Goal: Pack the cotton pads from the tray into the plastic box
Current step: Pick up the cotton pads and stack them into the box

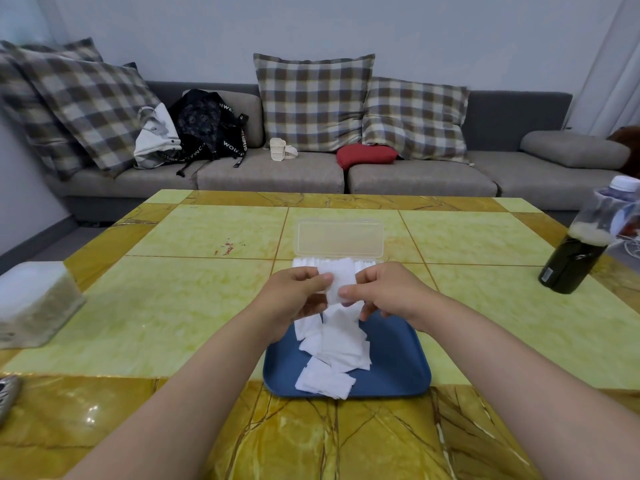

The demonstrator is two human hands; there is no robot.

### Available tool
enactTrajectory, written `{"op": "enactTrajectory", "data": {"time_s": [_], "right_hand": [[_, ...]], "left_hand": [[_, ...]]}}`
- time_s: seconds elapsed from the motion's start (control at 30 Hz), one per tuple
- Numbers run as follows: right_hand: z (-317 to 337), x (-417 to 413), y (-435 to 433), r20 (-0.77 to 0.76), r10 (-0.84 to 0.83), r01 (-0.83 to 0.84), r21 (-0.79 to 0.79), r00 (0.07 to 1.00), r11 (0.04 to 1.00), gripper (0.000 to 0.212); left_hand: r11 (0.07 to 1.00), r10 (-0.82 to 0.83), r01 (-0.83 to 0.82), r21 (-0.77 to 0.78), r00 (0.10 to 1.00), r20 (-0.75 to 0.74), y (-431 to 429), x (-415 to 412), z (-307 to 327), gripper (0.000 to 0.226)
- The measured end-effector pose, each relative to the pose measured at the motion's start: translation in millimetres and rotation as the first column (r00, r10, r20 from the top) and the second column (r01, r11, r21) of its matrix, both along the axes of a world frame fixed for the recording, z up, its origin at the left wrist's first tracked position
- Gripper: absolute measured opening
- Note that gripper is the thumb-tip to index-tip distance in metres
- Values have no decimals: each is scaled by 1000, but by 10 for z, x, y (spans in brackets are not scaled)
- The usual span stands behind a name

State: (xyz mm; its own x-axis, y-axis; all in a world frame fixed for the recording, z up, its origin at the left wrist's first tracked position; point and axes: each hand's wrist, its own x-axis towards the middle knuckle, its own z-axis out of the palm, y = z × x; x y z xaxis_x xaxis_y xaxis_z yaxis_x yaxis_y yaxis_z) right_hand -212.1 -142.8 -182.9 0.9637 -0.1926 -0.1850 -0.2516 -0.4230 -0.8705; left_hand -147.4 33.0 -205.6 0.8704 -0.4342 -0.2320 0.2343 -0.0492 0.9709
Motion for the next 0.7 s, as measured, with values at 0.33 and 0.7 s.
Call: {"op": "enactTrajectory", "data": {"time_s": [0.33, 0.7], "right_hand": [[-199, -19, 147, -155, 328, -358, -533, 932, 766, 39], [-133, 3, -4, -108, 285, -304, -409, 952, 860, 23]], "left_hand": [[972, 231, -232, 26, 972, 39, 88, 85, -25, 19], [971, 235, -237, 29, 970, 63, 67, 81, -31, 23]]}}
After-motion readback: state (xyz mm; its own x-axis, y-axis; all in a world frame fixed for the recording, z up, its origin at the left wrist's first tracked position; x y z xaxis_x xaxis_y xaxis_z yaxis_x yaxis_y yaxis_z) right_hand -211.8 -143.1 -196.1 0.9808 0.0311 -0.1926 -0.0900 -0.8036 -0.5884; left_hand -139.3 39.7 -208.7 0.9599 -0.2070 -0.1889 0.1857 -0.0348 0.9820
